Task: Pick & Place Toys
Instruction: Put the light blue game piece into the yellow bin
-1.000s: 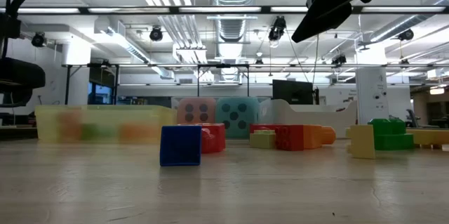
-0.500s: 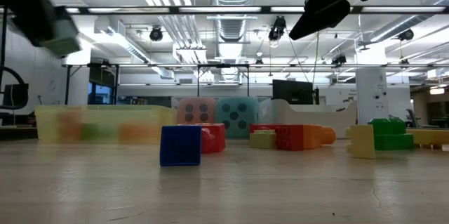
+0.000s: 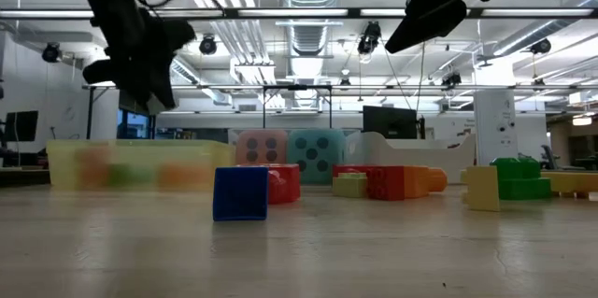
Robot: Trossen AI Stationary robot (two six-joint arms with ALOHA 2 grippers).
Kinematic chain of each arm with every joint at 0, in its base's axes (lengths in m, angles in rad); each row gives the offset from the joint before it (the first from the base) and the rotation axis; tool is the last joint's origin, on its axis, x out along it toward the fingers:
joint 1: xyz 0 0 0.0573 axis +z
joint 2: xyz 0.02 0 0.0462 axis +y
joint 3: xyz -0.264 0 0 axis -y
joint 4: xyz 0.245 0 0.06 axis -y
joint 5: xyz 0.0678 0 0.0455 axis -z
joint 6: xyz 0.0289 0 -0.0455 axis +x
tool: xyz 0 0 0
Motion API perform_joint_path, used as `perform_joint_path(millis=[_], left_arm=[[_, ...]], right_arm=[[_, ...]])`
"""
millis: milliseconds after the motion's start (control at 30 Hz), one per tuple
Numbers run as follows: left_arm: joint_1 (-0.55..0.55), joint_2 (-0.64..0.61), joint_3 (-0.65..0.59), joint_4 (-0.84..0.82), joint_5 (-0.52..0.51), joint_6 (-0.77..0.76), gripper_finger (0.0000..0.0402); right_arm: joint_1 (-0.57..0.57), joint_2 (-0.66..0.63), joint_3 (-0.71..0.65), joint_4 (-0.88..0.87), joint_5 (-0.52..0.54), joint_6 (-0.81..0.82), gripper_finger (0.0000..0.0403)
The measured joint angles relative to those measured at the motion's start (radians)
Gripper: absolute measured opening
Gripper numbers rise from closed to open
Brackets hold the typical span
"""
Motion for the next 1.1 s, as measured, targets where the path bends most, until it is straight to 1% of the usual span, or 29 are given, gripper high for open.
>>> perform_joint_path(millis=[133,233,367,467,600,800,1100], left_arm=[[0.158,0.0,0.0,-0.046,0.048,0.071,0.0127],[0.225,0.0,0.0,-0.071,0.052,0.101,0.0127],[0.281,0.003,-0.001,-0.076,0.052,0.122,0.0127],[0.307,0.015,-0.001,-0.076,0.052,0.13,0.0127],[0.316,0.049,-0.001,-0.075,0.052,0.168,0.0127],[0.328,0.111,-0.001,-0.078,0.052,0.173,0.0127],[0.364,0.221,-0.001,-0.144,0.052,0.203,0.0136]], right_arm=[[0.0,0.0,0.0,0.0,0.0,0.0,0.0364],[0.0,0.0,0.0,0.0,0.0,0.001,0.0364],[0.0,0.0,0.0,0.0,0.0,0.001,0.0364],[0.0,0.0,0.0,-0.001,0.0,0.001,0.0364],[0.0,0.0,0.0,-0.001,0.0,0.001,0.0364],[0.0,0.0,0.0,0.0,0.0,0.001,0.0364],[0.0,0.0,0.0,0.0,0.0,0.001,0.0364]])
